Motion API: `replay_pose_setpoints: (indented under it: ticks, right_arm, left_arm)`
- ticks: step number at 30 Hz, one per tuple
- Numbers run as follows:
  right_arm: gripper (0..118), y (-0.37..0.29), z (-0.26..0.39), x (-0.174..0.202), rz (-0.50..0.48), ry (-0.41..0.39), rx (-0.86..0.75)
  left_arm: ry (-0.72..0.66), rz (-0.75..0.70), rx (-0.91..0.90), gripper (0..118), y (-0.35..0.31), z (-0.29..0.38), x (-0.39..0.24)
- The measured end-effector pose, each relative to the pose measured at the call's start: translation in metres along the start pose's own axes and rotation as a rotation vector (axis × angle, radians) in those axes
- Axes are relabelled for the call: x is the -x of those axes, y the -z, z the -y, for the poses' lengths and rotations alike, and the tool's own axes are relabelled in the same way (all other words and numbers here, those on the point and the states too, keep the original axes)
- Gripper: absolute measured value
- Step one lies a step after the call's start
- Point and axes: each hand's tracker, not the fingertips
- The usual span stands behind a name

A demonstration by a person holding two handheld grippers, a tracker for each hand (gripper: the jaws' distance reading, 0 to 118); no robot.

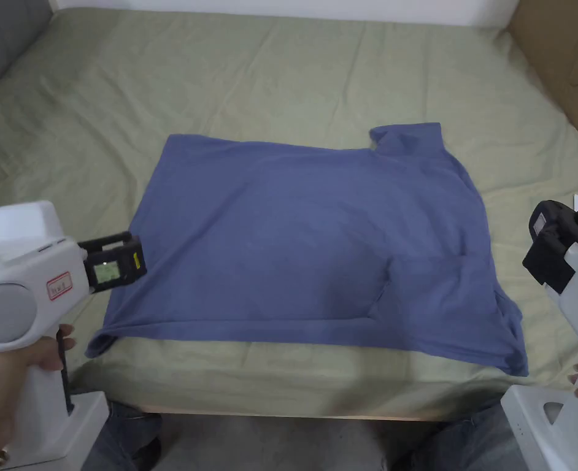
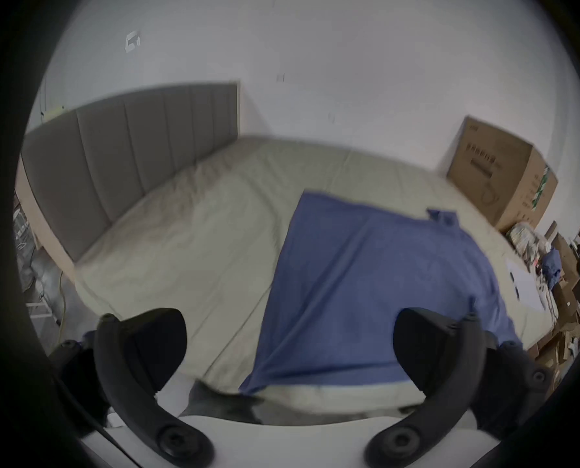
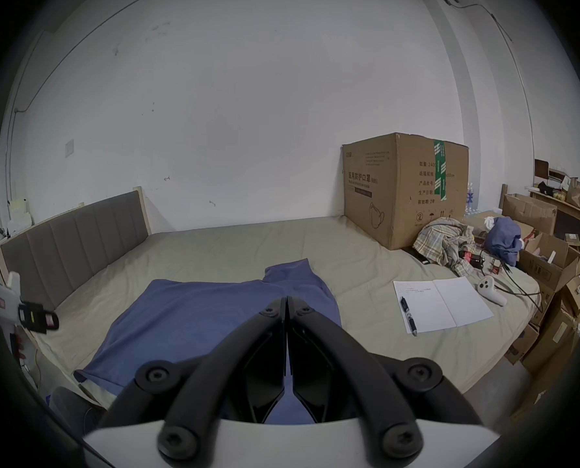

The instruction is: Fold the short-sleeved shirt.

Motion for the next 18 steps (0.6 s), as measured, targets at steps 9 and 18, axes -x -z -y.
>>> replay_pose_setpoints:
  ticks: [9, 18]
  right_arm:
    - [0, 0.006, 0.008, -0.001, 0.005, -0.01, 0.052]
    - [0, 0.008, 0.01, -0.005, 0.027, -0.012, 0.075]
  left_arm:
    - [0.031, -0.033, 0.34, 117, 0.063, 0.045, 0.038]
    - [0.028, 0.04, 0.396, 2, 0.086, 0.059, 0.02]
